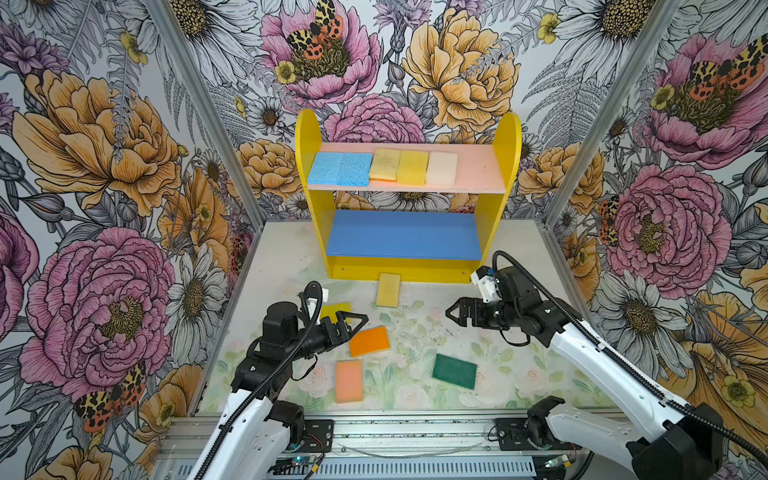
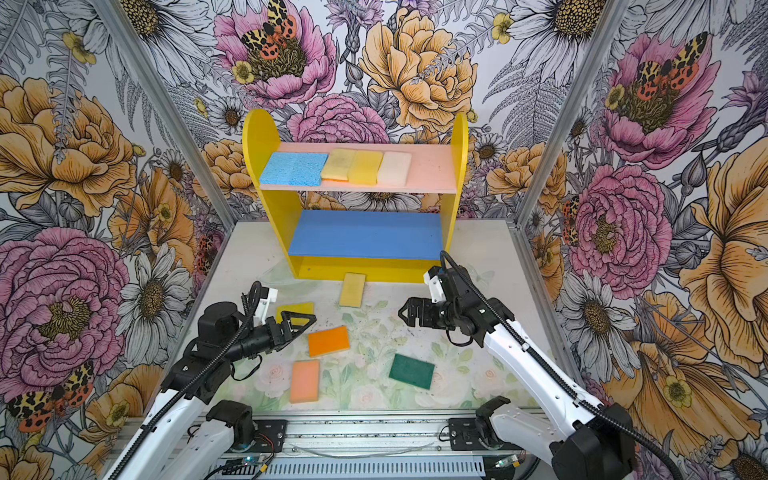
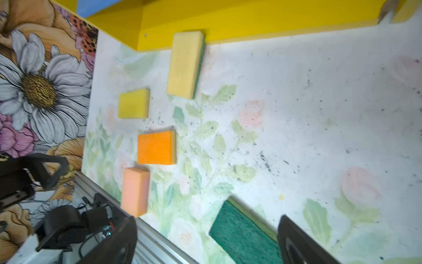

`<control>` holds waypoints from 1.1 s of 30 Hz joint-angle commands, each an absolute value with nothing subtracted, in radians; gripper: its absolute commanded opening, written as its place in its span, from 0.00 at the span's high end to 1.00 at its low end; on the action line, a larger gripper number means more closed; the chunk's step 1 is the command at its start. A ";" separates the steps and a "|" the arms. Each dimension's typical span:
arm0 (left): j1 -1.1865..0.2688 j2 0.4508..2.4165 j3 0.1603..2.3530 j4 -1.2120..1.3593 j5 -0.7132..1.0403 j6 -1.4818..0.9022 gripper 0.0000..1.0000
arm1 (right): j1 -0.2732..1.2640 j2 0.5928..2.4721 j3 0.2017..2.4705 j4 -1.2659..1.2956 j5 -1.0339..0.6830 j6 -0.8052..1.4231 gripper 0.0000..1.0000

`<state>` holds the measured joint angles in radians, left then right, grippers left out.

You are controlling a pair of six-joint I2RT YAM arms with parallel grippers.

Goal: Place and organize the cleaning sponges onto the shelf
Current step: 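Withdraw the right gripper while the left gripper lowers over the pale yellow sponge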

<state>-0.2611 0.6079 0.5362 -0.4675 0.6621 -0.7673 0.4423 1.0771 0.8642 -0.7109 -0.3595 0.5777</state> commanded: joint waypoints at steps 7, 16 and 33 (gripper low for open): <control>-0.335 0.750 0.510 -0.438 0.476 -0.823 0.01 | 0.466 1.070 0.726 -0.603 -0.332 0.722 0.01; -0.431 1.152 0.724 -0.431 0.242 -0.540 0.01 | 0.532 0.871 0.663 -0.608 -0.360 0.808 0.01; -0.508 1.723 1.079 -0.400 0.062 -0.330 0.24 | 0.527 0.852 0.667 -0.629 -0.397 0.749 0.01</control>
<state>-0.5220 1.6943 1.0424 -0.4179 0.1322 -0.3824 0.5270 0.8230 0.6445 -0.6346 -0.3946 0.7830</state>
